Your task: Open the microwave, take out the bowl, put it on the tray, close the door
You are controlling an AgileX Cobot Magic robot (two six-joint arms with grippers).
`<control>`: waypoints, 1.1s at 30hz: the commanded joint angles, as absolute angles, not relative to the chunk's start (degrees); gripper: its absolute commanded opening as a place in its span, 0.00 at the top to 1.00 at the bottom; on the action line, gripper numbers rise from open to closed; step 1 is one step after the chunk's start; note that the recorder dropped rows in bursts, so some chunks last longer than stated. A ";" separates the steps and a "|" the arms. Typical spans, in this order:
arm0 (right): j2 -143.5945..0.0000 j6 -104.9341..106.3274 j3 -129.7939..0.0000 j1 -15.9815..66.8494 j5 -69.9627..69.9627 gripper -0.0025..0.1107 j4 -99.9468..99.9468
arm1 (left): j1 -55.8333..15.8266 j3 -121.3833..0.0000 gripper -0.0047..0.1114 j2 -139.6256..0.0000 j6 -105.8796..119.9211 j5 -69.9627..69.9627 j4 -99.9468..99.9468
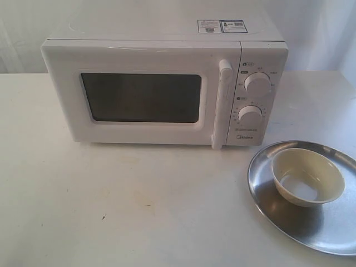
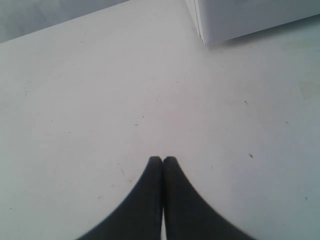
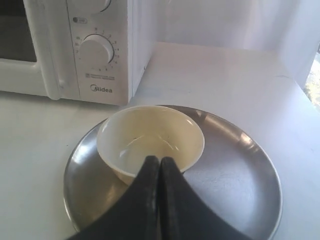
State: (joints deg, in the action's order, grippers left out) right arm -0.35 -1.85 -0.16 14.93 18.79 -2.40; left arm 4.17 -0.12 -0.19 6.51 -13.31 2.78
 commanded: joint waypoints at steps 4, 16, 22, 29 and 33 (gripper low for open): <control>0.00 -0.40 0.00 13.65 17.89 0.98 -2.36 | 3.94 0.00 0.96 0.00 6.32 -13.32 2.55; 0.00 1.30 0.00 13.65 17.89 0.98 -2.36 | 3.94 0.00 0.96 0.00 6.32 -13.32 2.55; 0.00 1.30 0.00 13.65 17.89 0.98 -2.36 | 3.94 0.00 0.96 0.00 6.32 -13.32 2.55; 0.00 1.30 0.00 13.65 17.89 0.98 -2.36 | 3.94 0.00 0.96 0.00 6.32 -13.32 2.55; 0.00 1.30 0.00 13.65 17.89 0.98 -2.36 | 3.94 0.00 0.96 0.00 6.32 -13.32 2.55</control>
